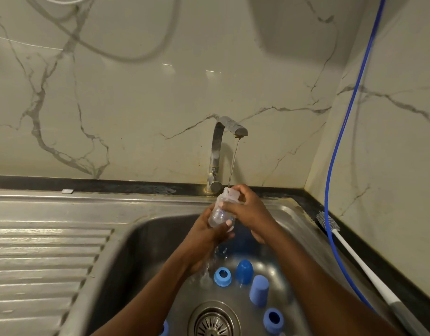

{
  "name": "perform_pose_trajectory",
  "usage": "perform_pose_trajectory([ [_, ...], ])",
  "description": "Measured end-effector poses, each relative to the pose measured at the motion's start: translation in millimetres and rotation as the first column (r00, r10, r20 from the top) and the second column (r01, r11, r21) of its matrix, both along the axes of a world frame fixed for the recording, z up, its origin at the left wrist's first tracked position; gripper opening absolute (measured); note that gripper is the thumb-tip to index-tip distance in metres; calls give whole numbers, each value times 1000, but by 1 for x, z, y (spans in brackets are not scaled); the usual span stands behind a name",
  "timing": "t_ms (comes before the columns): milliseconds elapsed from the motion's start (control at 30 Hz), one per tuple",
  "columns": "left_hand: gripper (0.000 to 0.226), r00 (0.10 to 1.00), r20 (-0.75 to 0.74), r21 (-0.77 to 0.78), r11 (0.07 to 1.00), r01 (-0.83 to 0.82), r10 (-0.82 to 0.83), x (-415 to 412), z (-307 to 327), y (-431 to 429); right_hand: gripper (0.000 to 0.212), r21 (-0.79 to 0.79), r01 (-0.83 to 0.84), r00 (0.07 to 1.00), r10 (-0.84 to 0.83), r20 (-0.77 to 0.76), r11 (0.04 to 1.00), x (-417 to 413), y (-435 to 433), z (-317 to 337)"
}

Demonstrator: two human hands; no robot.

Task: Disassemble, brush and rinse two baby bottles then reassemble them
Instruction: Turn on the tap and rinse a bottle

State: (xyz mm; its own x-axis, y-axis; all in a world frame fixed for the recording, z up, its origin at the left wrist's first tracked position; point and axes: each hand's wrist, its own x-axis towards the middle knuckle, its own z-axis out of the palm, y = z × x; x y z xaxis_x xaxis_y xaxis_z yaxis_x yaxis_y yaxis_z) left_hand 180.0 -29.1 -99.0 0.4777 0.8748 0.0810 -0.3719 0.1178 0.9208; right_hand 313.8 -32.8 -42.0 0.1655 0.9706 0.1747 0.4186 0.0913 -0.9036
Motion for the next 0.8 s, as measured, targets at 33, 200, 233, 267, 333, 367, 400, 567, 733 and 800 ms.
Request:
perform_pose_trajectory([
  [33, 46, 999, 29, -21, 999, 26, -25, -2, 0, 1, 37, -38, -40, 995, 37, -97, 998, 3, 1, 0],
  [200, 73, 967, -226, 130, 987, -90, 118, 1, -4, -2, 63, -75, 22, 952, 2, 306, 997, -8, -5, -8],
  [233, 73, 962, -251, 125, 989, -78, 108, 2, -5, -3, 65, -39, 66, 941, -49, 336, 997, -10, -6, -8],
  [267, 70, 972, -230, 82, 996, -36, 54, 2, -5, -3, 62, -11, 73, 940, -65, 336, 997, -11, -7, -6],
  [333, 55, 992, -70, -75, 992, 98, -103, 0, -1, -3, 50, -19, 4, 976, 0, 219, 1000, -4, -6, -1],
  [367, 48, 989, 4, -126, 981, 145, -146, -1, 1, -3, 46, -40, -44, 990, 49, 130, 998, -1, -6, 0],
  [400, 43, 991, 16, -128, 983, 132, -131, -2, 0, -3, 44, -57, -83, 994, 87, 63, 995, 0, -7, 0],
  [567, 58, 946, -277, 119, 983, -139, 167, 0, -6, 0, 50, 1, 28, 927, -26, 375, 1000, -17, -6, -4],
  [733, 36, 997, -75, -50, 999, -8, 4, -4, -3, 1, 32, 50, 34, 980, -43, 193, 998, -11, -6, -4],
  [800, 38, 986, -157, 37, 998, -53, 58, -4, -6, 1, 34, 18, 19, 993, -21, 115, 1000, -12, -9, -7],
])
